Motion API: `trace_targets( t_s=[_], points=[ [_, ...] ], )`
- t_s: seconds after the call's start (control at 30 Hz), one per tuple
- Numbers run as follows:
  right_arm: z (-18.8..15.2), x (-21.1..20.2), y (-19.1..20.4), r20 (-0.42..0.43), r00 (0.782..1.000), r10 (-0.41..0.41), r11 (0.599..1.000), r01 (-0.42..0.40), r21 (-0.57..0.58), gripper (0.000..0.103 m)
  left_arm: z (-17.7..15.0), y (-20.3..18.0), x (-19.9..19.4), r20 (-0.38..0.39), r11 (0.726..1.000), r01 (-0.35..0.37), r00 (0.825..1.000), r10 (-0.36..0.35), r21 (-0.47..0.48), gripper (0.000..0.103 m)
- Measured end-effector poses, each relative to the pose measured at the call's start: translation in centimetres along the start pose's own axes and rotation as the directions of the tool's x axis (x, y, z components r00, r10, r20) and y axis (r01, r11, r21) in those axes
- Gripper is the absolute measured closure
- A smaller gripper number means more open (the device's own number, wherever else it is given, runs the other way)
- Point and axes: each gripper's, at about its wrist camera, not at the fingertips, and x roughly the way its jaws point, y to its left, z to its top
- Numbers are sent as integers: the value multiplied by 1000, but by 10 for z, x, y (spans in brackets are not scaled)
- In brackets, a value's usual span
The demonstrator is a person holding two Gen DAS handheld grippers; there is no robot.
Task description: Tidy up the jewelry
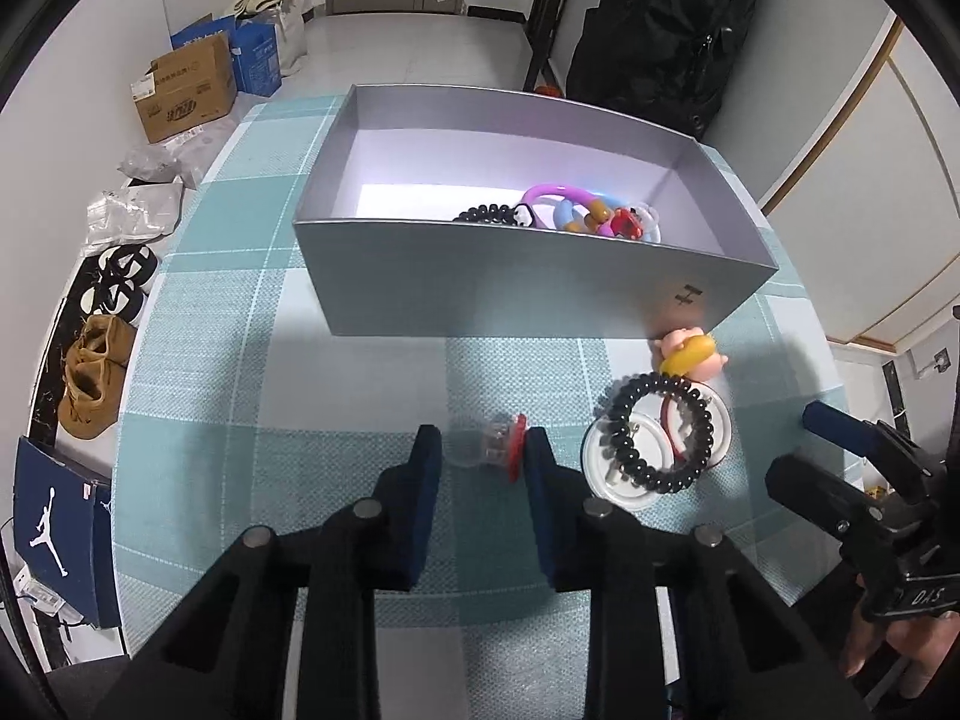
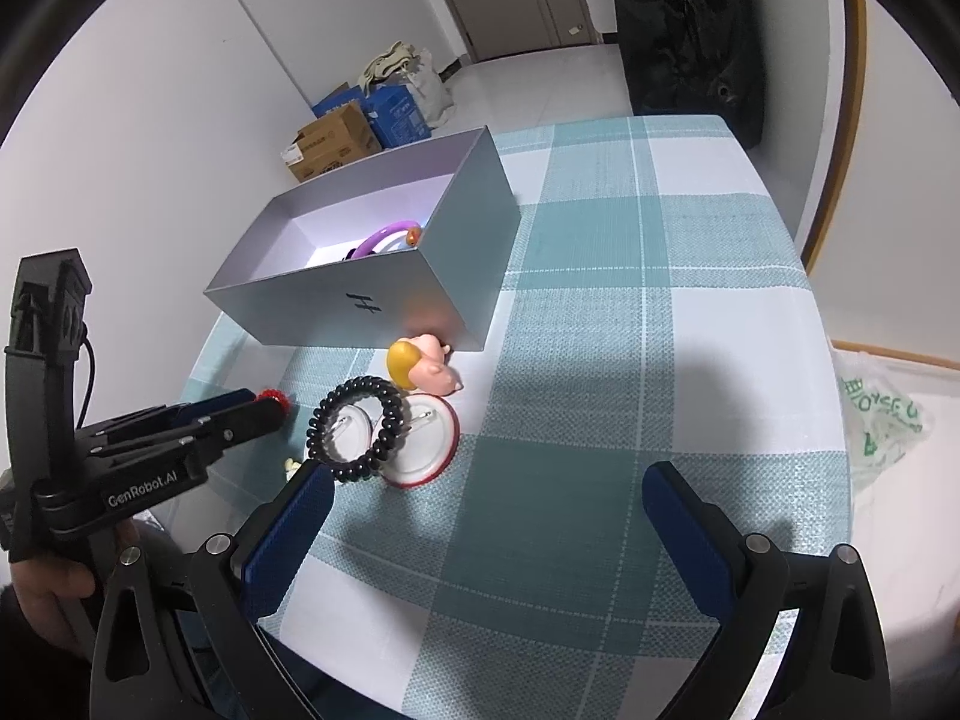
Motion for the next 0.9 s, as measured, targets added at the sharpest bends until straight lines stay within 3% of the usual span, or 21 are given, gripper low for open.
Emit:
trace_targets(
  t_s=[0.1,0.17,0.37,0.53,0.63,0.77,0.9],
  points=[
    [-2,2,3,-1,1000,3,1000,-3,-9,0,3,1,1,-27,1000,27,999,-28,-14,82],
    [-3,2,6,-2,1000,10,1000,-10,-20,0,4,2,-1,-35,999,43,998,-44,-25,93],
    [-7,4,16,-10,997,74,997,-74,-29,0,7,2,-13,-19,996,86,996,-86,-33,93],
    [-3,7,34,0,998,69,995,-68,-79,0,11,6,-21,4,990,124,992,-124,-67,93],
    [0,11,44,-1,999,53,994,-53,-98,6,13,11,-30,29,984,152,988,-150,-95,93],
    [4,23,50,-37,999,16,995,-19,-98,23,13,11,-39,54,977,177,984,-172,-119,93],
    [8,28,58,-39,999,-17,992,12,-126,26,13,9,-42,65,977,183,982,-177,-110,93]
  ],
)
